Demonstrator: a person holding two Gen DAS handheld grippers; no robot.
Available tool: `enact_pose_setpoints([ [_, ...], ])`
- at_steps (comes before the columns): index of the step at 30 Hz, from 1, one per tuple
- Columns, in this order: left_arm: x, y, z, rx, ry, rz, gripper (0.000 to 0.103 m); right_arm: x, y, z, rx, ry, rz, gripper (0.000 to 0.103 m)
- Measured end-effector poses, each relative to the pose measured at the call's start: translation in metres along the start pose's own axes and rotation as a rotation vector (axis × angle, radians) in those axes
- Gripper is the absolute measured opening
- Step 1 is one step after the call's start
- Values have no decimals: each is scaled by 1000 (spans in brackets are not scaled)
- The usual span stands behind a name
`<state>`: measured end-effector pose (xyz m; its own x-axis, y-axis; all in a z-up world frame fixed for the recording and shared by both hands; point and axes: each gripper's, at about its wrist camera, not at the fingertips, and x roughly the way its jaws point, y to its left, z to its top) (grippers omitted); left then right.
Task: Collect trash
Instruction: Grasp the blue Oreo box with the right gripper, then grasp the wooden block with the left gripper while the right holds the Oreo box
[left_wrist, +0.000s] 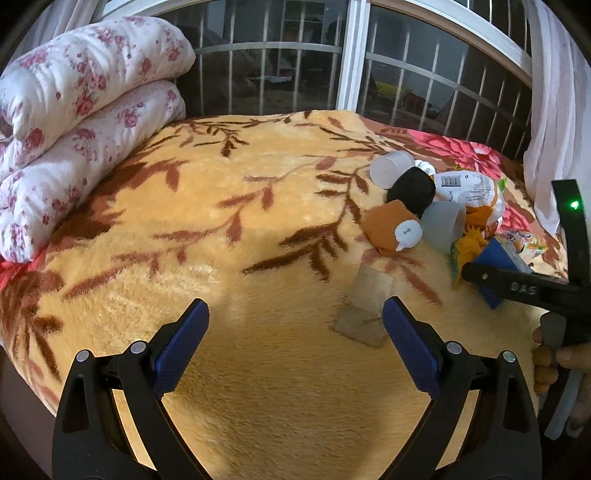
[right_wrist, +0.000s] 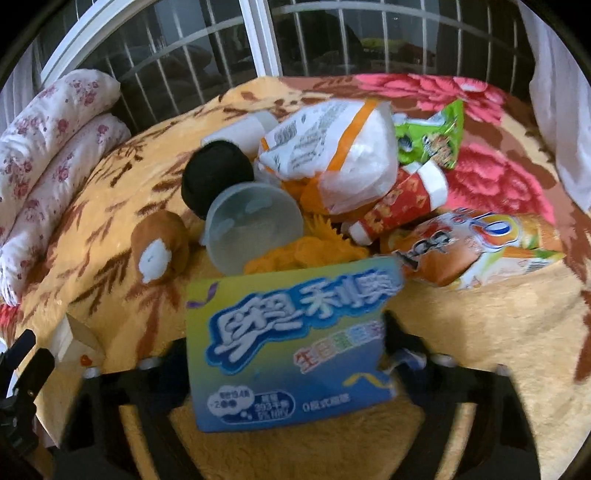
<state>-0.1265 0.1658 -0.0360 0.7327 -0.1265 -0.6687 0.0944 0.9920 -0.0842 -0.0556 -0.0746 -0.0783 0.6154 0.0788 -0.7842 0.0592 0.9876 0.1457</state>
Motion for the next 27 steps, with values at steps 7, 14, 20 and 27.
enact_pose_setpoints([
  [7, -19, 7, -3, -3, -59, -54, 93, -9, 3, -6, -25, -29, 10, 67],
  [14, -39, -8, -20, 102, -96, -131, 93, -64, -2, -38, -75, -159, 58, 67],
  [20, -23, -30, -24, 124, -30, -134, 93, -97, -16, -60, -78, -249, 32, 67],
  [27, 14, -34, -6, 34, -2, -78, 93, -109, -34, -77, -91, -265, -23, 67],
])
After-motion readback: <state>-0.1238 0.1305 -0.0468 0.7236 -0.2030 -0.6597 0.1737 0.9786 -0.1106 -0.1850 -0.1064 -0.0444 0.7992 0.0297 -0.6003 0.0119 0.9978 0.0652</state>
